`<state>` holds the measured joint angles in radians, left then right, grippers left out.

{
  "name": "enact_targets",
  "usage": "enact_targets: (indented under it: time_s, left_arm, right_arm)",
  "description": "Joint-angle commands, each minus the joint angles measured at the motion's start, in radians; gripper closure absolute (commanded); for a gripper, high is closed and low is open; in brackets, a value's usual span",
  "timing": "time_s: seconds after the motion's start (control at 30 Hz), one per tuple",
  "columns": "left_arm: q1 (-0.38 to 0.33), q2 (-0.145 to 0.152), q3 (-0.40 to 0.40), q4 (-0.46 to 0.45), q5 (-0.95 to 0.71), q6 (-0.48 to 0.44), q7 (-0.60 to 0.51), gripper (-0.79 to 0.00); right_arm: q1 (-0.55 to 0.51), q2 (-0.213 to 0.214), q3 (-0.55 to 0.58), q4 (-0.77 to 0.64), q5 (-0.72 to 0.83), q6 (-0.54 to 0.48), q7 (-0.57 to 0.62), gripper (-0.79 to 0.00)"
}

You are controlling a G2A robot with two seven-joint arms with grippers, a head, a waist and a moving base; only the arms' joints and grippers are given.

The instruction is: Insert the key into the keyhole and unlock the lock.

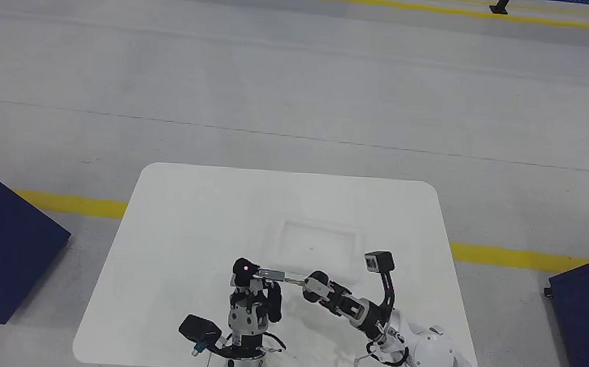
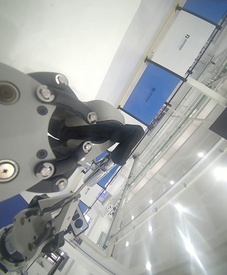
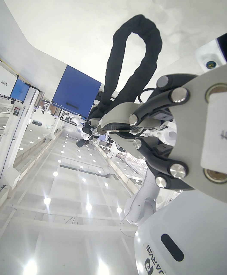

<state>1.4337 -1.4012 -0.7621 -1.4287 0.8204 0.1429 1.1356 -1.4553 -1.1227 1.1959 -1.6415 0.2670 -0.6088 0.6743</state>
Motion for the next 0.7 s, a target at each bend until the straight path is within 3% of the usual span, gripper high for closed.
enact_targets:
  time_s: [0.0, 0.67]
  left_arm:
    - [0.000, 0.000, 0.000, 0.000, 0.000, 0.000, 0.000, 0.000]
    - [0.000, 0.000, 0.000, 0.000, 0.000, 0.000, 0.000, 0.000]
  right_arm:
    - [0.003, 0.000, -0.001, 0.002, 0.002, 0.001, 0.002, 0.000]
    - [0.036, 0.000, -0.008, 0.013, 0.006, 0.008, 0.031, 0.000]
